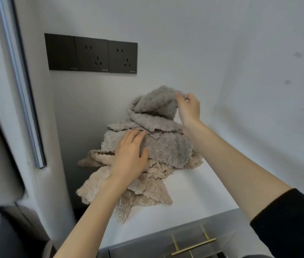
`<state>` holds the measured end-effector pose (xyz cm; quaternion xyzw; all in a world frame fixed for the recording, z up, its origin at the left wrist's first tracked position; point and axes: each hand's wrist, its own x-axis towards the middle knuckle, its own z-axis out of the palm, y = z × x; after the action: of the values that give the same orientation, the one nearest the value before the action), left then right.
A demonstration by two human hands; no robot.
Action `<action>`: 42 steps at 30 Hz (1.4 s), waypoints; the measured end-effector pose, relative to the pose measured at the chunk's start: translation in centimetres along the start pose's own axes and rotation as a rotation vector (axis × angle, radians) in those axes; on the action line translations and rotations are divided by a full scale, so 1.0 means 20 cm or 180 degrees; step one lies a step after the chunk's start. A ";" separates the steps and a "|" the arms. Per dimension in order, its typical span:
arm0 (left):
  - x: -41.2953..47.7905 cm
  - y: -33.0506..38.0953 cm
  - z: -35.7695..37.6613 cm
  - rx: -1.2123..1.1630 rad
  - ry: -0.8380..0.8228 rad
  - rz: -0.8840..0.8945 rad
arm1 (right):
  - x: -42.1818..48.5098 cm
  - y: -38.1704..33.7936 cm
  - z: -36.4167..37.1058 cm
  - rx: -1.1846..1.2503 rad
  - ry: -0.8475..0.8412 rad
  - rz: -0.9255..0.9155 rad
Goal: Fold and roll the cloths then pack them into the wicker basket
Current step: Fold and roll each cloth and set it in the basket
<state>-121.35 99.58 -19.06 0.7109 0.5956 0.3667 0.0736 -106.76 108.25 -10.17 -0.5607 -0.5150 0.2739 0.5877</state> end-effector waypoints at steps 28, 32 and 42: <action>-0.18 0.45 0.48 -0.2108 -0.2386 -0.0217 | -0.20 0.29 -0.98 0.1470 -0.1449 0.1674; -0.09 0.44 0.42 -0.2394 -0.2106 -0.0412 | -0.16 0.35 -0.98 0.1317 -0.1082 0.1414; 0.08 0.27 0.06 -0.0855 -0.0381 0.0203 | -0.09 0.55 -1.02 -0.0085 0.0447 -0.0200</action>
<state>-116.26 100.02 -16.30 0.7339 0.5127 0.4022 0.1917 -85.82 101.45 -17.84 -0.5699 -0.4934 0.2083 0.6232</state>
